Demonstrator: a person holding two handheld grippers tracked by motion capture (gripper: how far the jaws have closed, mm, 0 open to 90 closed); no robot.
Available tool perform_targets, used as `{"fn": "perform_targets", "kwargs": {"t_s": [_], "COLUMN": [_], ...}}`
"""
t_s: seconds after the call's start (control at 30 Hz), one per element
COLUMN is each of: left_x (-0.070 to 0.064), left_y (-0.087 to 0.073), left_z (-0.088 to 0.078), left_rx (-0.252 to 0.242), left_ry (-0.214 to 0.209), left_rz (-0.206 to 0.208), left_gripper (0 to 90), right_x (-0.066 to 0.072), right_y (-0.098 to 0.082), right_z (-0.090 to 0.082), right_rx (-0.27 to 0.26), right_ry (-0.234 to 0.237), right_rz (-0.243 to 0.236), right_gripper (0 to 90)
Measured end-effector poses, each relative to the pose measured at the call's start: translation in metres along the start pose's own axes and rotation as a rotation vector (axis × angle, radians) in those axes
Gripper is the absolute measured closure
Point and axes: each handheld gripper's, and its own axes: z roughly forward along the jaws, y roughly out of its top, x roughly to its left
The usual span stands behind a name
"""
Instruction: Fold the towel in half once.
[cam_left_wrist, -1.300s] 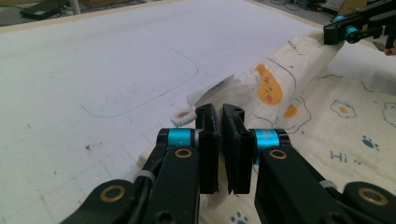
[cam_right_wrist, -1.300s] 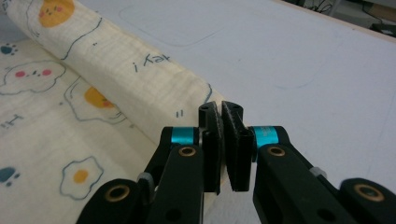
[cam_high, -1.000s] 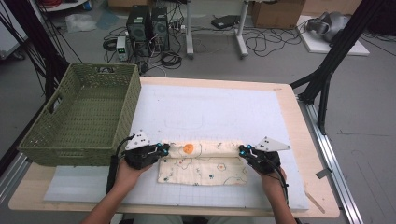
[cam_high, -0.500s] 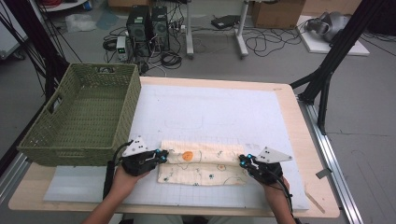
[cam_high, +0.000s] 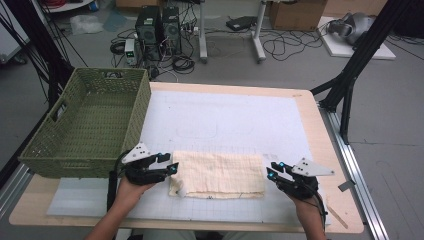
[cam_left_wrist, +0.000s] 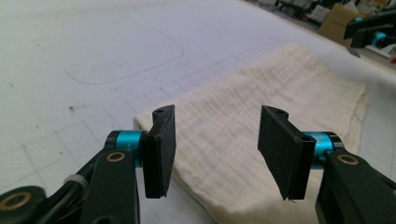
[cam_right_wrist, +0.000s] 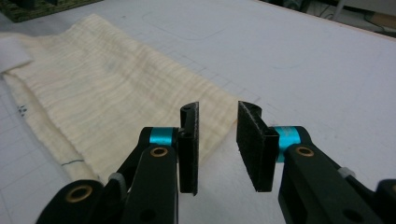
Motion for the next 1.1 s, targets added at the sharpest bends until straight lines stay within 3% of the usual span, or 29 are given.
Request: {"fn": "perform_targets", "kwargs": {"t_s": [0.1,0.17,0.23,0.3,0.53,0.63,0.73,0.8,0.9,1.1], "left_x": [0.003,0.003,0.001,-0.002,-0.005,-0.009,-0.013,-0.016,-0.018,-0.016], "left_y": [0.002,0.0,-0.003,-0.007,-0.014,-0.015,-0.016,-0.016,-0.015,-0.006], "left_z": [-0.003,0.0,0.006,0.012,0.021,0.023,0.025,0.025,0.025,0.015], "left_rx": [-0.011,0.023,0.081,0.131,0.208,0.234,0.258,0.262,0.246,0.164], "left_ry": [0.017,0.025,0.018,0.017,0.035,0.035,0.058,0.067,0.063,0.014], "left_rz": [-0.011,-0.021,-0.02,0.001,0.023,0.06,0.098,0.133,0.155,0.099], "left_gripper": [47.3,47.9,49.1,49.1,49.5,55.9,69.5,80.6,84.1,84.4], "right_x": [-0.002,-0.002,0.002,0.006,0.015,0.02,0.024,0.024,0.025,0.024], "right_y": [-0.003,-0.004,-0.003,-0.003,-0.005,-0.007,-0.009,-0.008,-0.008,-0.004], "right_z": [0.0,0.003,0.008,0.013,0.026,0.032,0.039,0.039,0.039,0.032], "right_rx": [0.014,0.019,0.041,0.063,0.118,0.158,0.219,0.221,0.225,0.179], "right_ry": [-0.016,-0.015,0.015,0.044,0.113,0.157,0.163,0.165,0.169,0.18], "right_rz": [0.011,0.012,0.016,-0.015,-0.032,-0.05,-0.075,-0.076,-0.086,-0.086], "right_gripper": [68.1,66.7,66.8,67.0,62.2,64.5,72.4,82.1,87.9,88.3]}}
